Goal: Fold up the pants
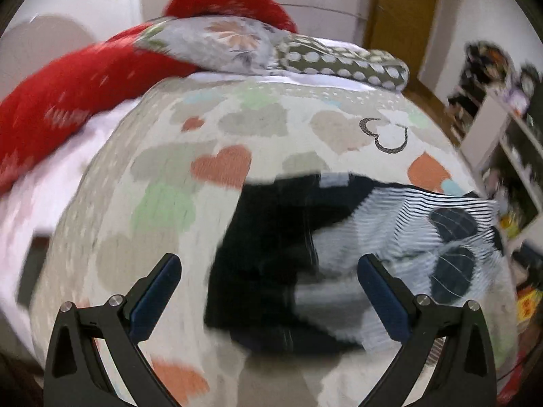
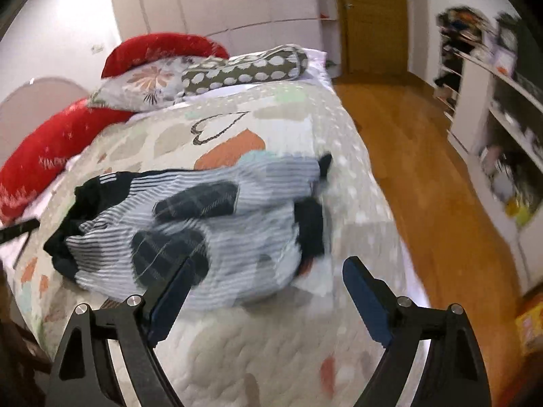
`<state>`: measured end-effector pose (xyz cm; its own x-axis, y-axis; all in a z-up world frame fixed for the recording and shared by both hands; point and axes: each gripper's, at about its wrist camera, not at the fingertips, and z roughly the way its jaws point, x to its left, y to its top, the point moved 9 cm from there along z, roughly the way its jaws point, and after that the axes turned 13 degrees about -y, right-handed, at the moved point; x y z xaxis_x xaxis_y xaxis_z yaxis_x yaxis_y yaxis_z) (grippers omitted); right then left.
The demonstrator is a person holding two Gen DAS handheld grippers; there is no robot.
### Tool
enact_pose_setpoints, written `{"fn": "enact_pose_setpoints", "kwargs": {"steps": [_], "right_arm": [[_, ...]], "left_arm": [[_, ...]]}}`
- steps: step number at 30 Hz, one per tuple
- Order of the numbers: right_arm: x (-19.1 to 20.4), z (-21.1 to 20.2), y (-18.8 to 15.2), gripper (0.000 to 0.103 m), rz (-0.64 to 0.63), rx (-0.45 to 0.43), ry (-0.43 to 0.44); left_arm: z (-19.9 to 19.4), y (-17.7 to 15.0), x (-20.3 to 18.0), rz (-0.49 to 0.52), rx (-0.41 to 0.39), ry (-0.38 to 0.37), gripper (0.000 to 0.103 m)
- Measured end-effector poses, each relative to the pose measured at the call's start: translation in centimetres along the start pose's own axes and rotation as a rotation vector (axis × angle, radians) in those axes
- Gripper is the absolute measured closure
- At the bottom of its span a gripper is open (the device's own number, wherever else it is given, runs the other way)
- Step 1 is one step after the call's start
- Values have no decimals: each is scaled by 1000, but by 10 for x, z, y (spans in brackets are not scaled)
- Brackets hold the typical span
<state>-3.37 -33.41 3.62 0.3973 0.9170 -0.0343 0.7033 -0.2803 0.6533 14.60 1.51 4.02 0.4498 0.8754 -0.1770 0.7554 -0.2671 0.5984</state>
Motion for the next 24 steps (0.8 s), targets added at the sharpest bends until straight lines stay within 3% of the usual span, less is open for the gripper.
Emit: {"fn": "enact_pose_setpoints", "kwargs": {"steps": [3, 6, 11, 15, 17, 19, 21, 24], "right_arm": [[7, 28, 34, 11, -100, 6, -19], [32, 55, 58, 11, -194, 57, 61], [70, 106, 78, 11, -324, 140, 120], [94, 135, 74, 13, -378, 196, 168], [106, 149, 67, 20, -424, 229, 173], [115, 153, 64, 33, -451, 233, 179], [125, 145, 65, 94, -430, 236, 248], [131, 136, 71, 98, -399, 224, 270]], "left_arm": [[36, 23, -15, 180, 80, -5, 0], [72, 35, -29, 296, 158, -19, 0], [122, 43, -33, 329, 252, -101, 0], [158, 33, -29, 350, 365, -105, 3], [163, 27, -30, 315, 397, -149, 23], [155, 30, -37, 298, 358, -202, 72], [148, 31, -42, 308, 340, -206, 98], [135, 38, -45, 328, 286, -172, 98]]}}
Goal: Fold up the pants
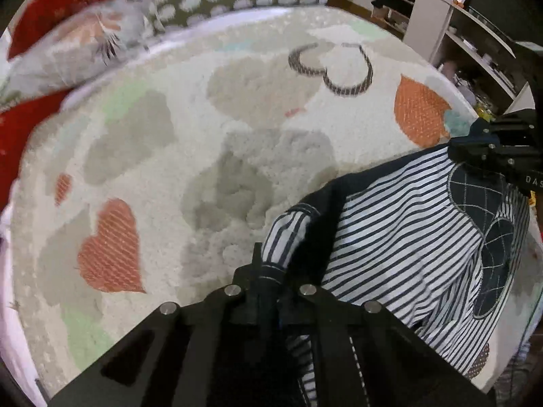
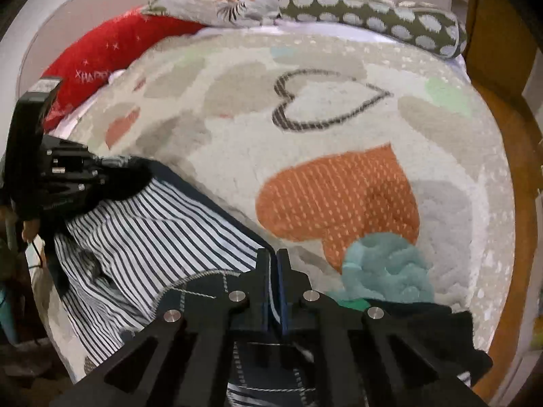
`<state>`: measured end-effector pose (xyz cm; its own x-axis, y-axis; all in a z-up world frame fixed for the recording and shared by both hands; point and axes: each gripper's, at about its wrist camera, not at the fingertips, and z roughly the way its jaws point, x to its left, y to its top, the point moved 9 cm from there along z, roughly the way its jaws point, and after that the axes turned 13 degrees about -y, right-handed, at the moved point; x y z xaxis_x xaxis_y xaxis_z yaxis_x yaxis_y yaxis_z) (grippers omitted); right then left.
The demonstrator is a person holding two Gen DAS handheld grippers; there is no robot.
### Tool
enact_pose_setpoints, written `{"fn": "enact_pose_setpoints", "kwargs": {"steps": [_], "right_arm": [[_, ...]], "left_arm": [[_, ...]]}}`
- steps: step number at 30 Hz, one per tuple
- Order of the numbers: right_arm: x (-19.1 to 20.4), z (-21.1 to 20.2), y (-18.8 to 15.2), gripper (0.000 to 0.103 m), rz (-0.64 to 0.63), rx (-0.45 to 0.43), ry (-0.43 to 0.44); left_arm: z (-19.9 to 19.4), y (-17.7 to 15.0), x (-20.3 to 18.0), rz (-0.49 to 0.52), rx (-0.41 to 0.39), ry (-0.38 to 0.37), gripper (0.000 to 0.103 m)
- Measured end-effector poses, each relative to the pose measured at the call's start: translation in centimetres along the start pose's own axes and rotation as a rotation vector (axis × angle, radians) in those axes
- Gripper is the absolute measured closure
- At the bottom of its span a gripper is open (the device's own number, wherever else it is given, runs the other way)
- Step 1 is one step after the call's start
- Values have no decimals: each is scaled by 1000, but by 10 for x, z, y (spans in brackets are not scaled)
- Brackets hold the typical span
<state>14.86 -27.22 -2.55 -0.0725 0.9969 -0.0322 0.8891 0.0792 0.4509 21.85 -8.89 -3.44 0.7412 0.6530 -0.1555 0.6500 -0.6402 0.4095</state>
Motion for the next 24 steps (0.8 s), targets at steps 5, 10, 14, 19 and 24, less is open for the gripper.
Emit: {"fn": "enact_pose_setpoints", "kwargs": {"steps": [5, 10, 14, 19, 24], "right_arm": [[6, -31, 12, 99, 23, -82, -32], [19, -86, 2, 99, 64, -182, -15], [43, -113, -30, 99, 73, -209, 33], [77, -112, -95, 99, 75, -172, 72], [82, -84, -145, 93, 115, -90, 3]], "left_arm": [[-52, 2, -5, -38, -144, 35, 98], [-103, -27, -26, -64, -261, -13, 98], [-119, -71, -41, -119, -312, -15, 97], [-97, -137, -60, -206, -273, -33, 95], [-76, -181, -54, -325, -211, -60, 92]]}}
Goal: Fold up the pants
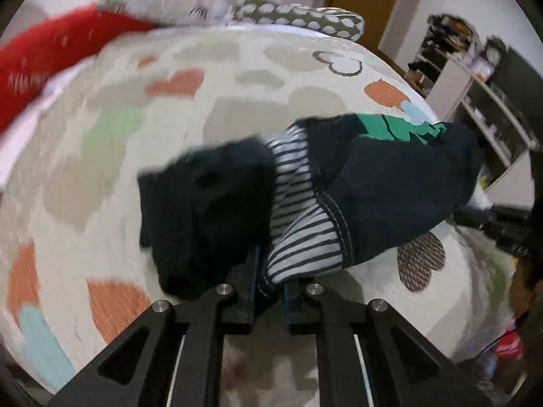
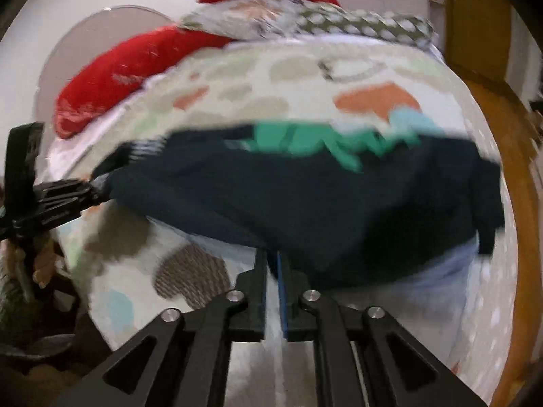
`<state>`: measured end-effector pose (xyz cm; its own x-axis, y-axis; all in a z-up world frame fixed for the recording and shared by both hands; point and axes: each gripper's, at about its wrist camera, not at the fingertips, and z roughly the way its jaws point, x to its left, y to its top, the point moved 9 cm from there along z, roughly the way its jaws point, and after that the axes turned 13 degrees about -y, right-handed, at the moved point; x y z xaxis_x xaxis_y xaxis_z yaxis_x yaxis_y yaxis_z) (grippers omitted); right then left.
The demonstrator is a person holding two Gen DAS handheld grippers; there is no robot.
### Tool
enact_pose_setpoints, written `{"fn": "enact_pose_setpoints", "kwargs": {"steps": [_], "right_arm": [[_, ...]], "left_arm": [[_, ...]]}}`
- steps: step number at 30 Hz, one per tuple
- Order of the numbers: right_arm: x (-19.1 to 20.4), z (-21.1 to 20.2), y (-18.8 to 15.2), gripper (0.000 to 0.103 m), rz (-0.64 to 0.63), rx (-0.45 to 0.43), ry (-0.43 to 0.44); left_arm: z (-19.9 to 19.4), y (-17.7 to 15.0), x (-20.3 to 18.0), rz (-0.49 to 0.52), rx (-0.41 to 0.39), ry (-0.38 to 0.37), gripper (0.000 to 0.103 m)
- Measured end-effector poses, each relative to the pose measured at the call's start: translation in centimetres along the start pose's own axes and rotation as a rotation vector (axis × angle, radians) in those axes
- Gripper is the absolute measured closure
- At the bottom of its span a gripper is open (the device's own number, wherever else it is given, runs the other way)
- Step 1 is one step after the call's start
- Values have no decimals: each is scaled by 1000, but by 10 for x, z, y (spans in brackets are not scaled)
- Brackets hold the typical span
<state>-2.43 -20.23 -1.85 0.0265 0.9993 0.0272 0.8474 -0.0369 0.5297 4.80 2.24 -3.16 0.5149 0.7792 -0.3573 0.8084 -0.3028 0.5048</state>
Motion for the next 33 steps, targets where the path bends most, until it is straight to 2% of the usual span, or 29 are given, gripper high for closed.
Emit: {"fn": "enact_pose_setpoints", "kwargs": {"steps": [2, 3, 4, 5, 6, 7, 8, 9, 13, 15, 18, 19, 20, 21, 24, 25, 27, 30, 32, 33], "right_arm": [[-5, -1, -12, 90, 36, 13, -6], [-9, -6, -16, 80, 61, 4, -9], [-13, -10, -18, 72, 79, -7, -10], [-19, -16, -20, 56, 103, -24, -11], [-24, -21, -24, 44, 130, -41, -11], [-31, -26, -27, 43, 163, -57, -10], [-37, -29, -31, 43, 200, -64, -5], [-43, -30, -35, 43, 236, -63, 6], [-59, -30, -51, 43, 354, -50, 39], [-65, -29, -58, 43, 403, -42, 54], [-68, -29, -64, 43, 433, -47, 64], [-68, -29, -63, 43, 439, -49, 62], [-68, -28, -63, 43, 443, -50, 58], [-68, -28, -63, 43, 448, -47, 51], [-67, -27, -62, 43, 454, -38, 36], [-66, -26, -61, 43, 455, -35, 32], [-67, -26, -59, 43, 457, -30, 25], [-66, -24, -55, 43, 449, -23, 8], [-65, -21, -51, 43, 446, -21, -3], [-63, -20, -50, 43, 444, -22, -7]], "left_arm": [[-17, -6, 0, -35, -30, -47, 87], [-27, -7, 1, -42, -54, -59, 79], [-39, -5, 4, -54, -83, -65, 66], [-46, -4, 7, -67, -104, -72, 57], [-54, -2, 15, -101, -137, -77, 32], [-57, 2, 24, -138, -162, -73, 14], [-60, 5, 33, -178, -185, -69, 11], [-60, 8, 44, -227, -204, -84, 11], [-40, 23, 63, -313, -201, -170, 11], [-23, 30, 65, -303, -181, -168, 11], [5, 38, 54, -230, -139, -128, 11], [15, 39, 50, -186, -102, -68, 21], [21, 40, 47, -151, -79, -18, 36], [23, 41, 45, -132, -63, 9, 57], [7, 44, 48, -204, -76, -32, 78], [-4, 43, 53, -229, -93, -38, 81], [-20, 41, 64, -259, -117, -37, 81], [-35, 38, 96, -318, -148, 29, 81], [-32, 32, 123, -381, -146, 47, 70], [-27, 28, 132, -405, -128, 33, 55]]}}
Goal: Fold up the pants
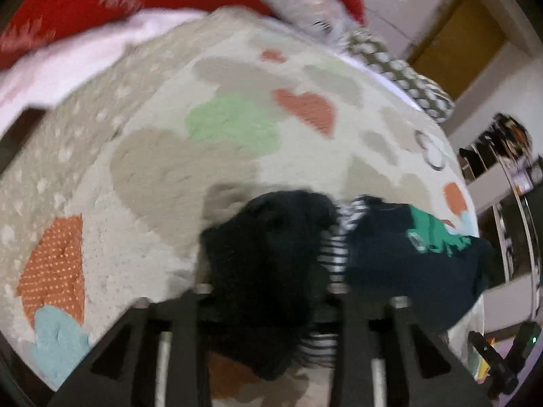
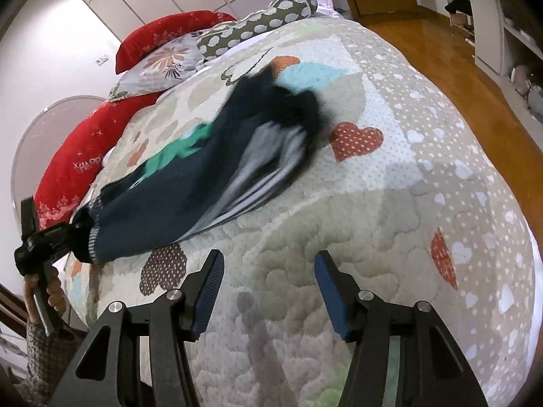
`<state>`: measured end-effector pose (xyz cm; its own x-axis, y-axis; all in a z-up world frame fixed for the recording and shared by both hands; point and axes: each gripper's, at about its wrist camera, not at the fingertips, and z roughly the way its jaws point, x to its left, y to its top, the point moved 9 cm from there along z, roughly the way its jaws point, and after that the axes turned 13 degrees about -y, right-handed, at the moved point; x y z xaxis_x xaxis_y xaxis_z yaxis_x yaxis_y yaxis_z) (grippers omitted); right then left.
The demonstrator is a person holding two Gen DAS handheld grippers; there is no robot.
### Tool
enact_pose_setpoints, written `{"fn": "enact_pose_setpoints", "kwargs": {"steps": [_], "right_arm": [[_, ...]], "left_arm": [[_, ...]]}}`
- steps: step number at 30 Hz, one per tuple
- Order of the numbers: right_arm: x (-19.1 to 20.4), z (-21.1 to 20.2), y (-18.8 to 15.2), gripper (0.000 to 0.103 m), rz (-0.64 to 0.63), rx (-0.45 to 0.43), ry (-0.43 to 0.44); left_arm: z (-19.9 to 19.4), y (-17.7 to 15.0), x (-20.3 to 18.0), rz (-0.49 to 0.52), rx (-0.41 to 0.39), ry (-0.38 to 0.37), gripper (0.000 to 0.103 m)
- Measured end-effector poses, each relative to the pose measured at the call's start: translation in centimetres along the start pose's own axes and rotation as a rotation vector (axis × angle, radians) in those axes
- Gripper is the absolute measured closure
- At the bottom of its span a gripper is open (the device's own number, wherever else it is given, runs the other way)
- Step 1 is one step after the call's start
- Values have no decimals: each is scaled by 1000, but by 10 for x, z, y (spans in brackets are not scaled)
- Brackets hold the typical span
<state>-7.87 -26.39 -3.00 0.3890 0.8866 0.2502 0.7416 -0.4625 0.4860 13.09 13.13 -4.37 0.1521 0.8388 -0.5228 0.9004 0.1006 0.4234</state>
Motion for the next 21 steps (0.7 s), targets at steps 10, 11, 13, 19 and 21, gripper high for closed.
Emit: {"fn": "enact_pose_setpoints", "kwargs": {"steps": [10, 11, 13, 19, 21], "right_arm": [[28, -15, 65, 43, -100, -153, -106], [32, -15, 76, 43, -112, -177, -125], [37, -9, 90, 43, -135, -205, -175], [42, 28, 98, 96, -146, -149, -244], [36, 16, 95, 96, -105, -163, -223]], "left_arm": [[-70, -14, 18, -87, -139, -68, 43], [-80, -17, 20, -83, -163, -47, 42], [-98, -23, 20, -74, -203, -15, 40], [-114, -33, 0, -7, -223, 1, 39], [-109, -31, -12, 13, -218, -15, 37]]}}
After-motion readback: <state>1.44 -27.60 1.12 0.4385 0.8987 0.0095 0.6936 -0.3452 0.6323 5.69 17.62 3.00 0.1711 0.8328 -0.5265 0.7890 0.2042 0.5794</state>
